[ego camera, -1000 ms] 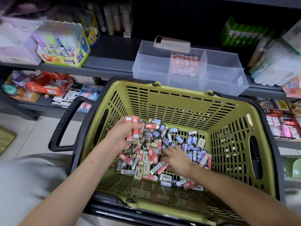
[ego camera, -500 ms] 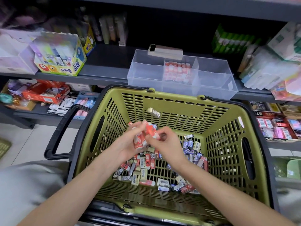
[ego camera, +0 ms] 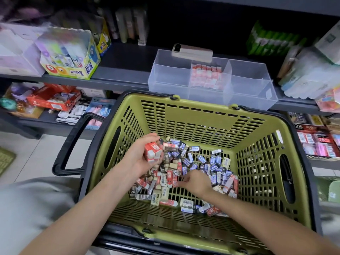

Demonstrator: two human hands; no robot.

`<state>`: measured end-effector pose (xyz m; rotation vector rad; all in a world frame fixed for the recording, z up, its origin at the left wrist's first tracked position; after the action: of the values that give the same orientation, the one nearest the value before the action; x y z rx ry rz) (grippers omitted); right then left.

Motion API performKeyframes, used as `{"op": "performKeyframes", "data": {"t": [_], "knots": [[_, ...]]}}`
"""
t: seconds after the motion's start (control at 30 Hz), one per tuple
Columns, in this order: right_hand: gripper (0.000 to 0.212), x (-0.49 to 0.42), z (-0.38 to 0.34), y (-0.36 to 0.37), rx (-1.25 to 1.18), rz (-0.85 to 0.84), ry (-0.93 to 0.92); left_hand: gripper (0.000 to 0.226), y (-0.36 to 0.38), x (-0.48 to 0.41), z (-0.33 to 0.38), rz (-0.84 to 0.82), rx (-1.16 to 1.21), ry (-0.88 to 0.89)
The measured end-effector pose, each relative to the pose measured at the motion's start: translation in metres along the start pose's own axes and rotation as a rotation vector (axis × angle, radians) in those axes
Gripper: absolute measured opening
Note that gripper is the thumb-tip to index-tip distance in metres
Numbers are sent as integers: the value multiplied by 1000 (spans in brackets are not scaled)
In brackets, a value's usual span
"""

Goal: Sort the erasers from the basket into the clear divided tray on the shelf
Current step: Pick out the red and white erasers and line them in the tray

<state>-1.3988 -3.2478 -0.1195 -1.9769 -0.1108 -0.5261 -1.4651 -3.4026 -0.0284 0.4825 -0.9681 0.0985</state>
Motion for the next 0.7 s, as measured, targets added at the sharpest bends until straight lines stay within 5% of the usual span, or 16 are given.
{"op": "performKeyframes", "data": {"t": [0.4,0.7], "knots": [[55,5,-12,29,-140,143,327,39,1,1,6,-29,-47,8],[35,4,-4,31,-173,77,240,32,1,2,4,-27,-105,12]]}}
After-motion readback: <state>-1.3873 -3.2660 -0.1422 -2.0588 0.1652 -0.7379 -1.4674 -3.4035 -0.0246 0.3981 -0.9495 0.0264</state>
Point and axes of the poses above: each hand's wrist, its own x-axis away from the middle knuckle, its own y-axis out of the palm, z = x × y, the point moved 8 cm from there along -x, towards the middle knuckle, and after that the axes turned 10 degrees about z, right-handed, at the moved point
